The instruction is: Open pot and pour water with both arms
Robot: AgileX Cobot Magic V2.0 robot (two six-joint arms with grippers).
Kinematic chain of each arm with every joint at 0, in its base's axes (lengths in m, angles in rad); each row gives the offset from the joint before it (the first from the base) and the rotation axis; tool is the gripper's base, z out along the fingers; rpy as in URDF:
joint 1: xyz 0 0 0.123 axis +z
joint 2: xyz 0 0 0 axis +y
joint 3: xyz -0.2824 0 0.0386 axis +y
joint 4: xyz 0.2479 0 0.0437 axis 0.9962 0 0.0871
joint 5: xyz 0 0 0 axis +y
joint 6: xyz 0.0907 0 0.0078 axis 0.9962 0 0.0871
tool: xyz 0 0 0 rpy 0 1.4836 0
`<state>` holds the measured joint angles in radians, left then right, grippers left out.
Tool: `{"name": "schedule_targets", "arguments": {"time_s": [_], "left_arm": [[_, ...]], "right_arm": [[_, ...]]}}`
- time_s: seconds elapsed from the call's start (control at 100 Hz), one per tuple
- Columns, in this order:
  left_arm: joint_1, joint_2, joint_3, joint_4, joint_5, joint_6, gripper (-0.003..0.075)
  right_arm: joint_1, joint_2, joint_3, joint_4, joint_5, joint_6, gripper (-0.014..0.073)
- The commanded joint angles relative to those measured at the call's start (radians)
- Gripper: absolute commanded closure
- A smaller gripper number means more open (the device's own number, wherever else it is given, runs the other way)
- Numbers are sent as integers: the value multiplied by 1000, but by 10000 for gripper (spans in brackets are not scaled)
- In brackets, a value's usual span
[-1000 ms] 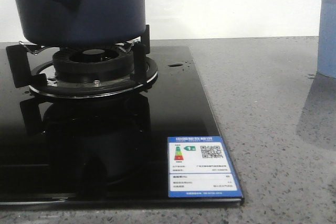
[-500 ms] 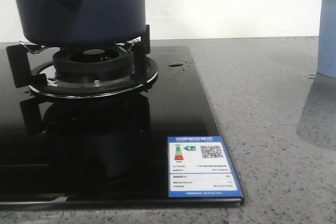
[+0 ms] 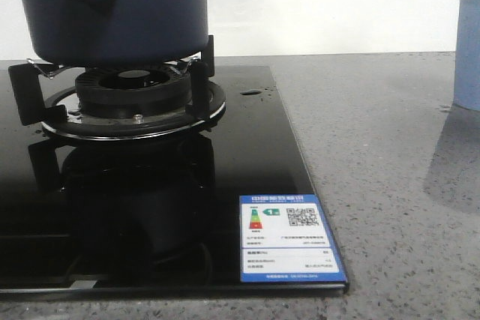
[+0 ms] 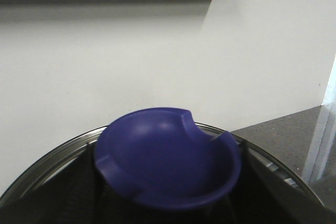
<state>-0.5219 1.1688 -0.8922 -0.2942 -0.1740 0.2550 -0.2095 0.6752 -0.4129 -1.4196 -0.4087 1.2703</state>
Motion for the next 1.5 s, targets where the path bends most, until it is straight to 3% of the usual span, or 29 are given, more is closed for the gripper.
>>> {"name": "schedule_targets", "arguments": {"time_s": [0.0,0.89,1.03,1.19,1.489], "left_arm": [[-7,-3,-36,2,-132,-3,320],[-7,117,-36,43,-140,-3,319],[-7,117,-36,43,-105,-3,278],[-7,109,-36,45,-97,-3,159],[-7,-4,-36,45,-95,-3,149]], "right_arm": [[-9,-4,-26,16,-15,1,659],[-9,-4,-26,16,-16,1,659],[-9,-4,-26,16,-16,1,659],[-9,-4,-26,16,-16,1,659],[-9,-4,-26,14,5,1,659]]}}
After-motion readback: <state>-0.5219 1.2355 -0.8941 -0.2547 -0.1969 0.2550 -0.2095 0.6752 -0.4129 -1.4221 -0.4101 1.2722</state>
